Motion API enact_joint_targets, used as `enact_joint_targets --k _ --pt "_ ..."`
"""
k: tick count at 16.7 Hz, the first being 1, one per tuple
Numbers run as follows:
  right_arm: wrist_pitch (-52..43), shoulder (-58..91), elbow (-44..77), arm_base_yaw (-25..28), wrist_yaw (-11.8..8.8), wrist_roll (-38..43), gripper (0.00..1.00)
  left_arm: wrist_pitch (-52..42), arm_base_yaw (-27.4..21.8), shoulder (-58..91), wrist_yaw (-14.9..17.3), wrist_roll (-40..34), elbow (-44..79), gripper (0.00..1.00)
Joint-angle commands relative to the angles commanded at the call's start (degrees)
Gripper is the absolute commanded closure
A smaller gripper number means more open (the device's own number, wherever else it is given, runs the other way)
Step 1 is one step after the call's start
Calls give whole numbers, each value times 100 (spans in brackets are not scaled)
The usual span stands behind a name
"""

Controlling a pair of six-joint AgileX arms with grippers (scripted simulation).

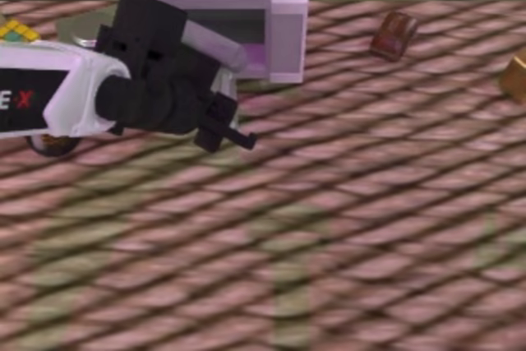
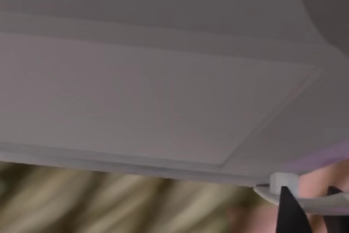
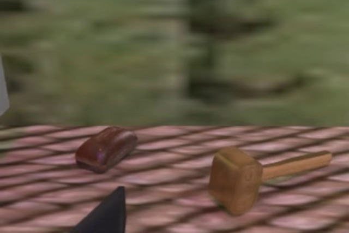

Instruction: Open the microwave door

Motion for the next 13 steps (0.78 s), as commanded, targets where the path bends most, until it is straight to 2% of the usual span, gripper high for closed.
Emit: enact_joint_targets --k 10,13 --pt "0 0 0 0 0 0 0 -60 166 -102 313 386 -118 100" --pt "0 0 0 0 0 0 0 -60 167 -102 315 388 -119 100"
